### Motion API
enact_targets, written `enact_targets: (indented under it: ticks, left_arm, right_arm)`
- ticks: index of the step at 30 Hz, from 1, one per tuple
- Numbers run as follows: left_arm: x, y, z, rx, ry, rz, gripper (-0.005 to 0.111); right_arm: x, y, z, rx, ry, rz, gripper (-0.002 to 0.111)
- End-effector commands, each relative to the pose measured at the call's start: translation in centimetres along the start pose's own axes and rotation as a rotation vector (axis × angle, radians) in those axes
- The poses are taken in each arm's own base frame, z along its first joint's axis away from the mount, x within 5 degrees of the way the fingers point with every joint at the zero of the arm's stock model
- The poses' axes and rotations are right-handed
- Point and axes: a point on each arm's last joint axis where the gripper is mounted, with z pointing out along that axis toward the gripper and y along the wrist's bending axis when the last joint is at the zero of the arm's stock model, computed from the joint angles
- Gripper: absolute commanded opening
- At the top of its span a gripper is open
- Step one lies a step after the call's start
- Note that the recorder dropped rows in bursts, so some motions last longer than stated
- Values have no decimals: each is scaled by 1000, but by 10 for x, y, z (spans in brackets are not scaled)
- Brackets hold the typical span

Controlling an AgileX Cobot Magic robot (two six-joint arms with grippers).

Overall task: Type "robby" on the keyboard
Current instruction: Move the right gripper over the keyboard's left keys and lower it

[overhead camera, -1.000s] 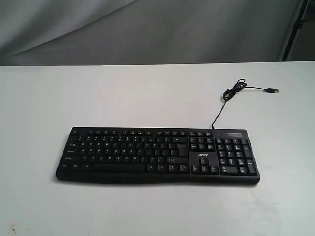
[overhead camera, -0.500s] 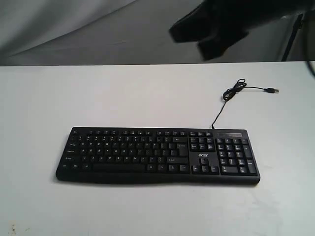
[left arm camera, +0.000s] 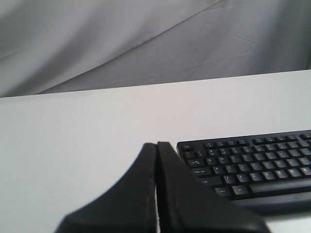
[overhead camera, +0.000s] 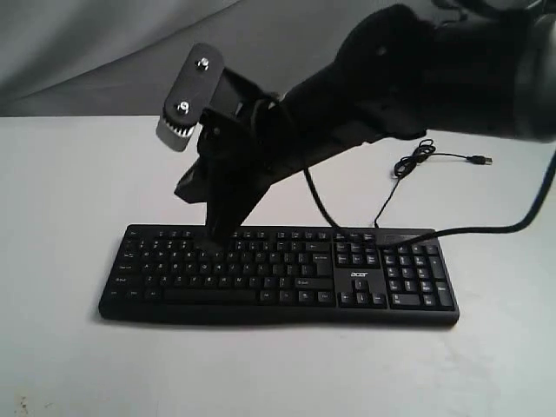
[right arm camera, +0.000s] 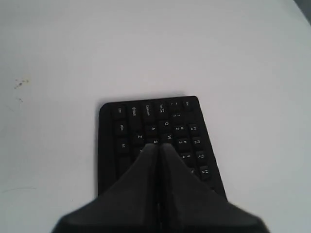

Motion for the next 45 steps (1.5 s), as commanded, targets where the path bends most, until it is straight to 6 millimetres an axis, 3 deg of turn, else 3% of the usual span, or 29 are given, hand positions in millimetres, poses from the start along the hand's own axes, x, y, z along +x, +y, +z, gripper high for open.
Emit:
enact_targets:
  ticks: [1, 11, 25, 31, 35, 45]
  left_arm:
    - [1, 0, 0, 5, -5, 3, 0]
    - [1, 0, 0, 5, -5, 3, 0]
    - [1, 0, 0, 5, -5, 3, 0]
    - [1, 0, 0, 5, -5, 3, 0]
    - [1, 0, 0, 5, -5, 3, 0]
    - [1, 0, 0, 5, -5, 3, 0]
  right_arm:
    - [10, -4, 22, -6, 23, -13, 0]
    - [11, -13, 59, -116, 52, -16, 0]
    - [45, -19, 101, -74, 115, -14, 0]
    - [37, -28, 115, -110, 99, -19, 0]
    - [46, -32, 131, -112, 142, -6, 0]
    - [50, -37, 135, -58, 164, -8, 0]
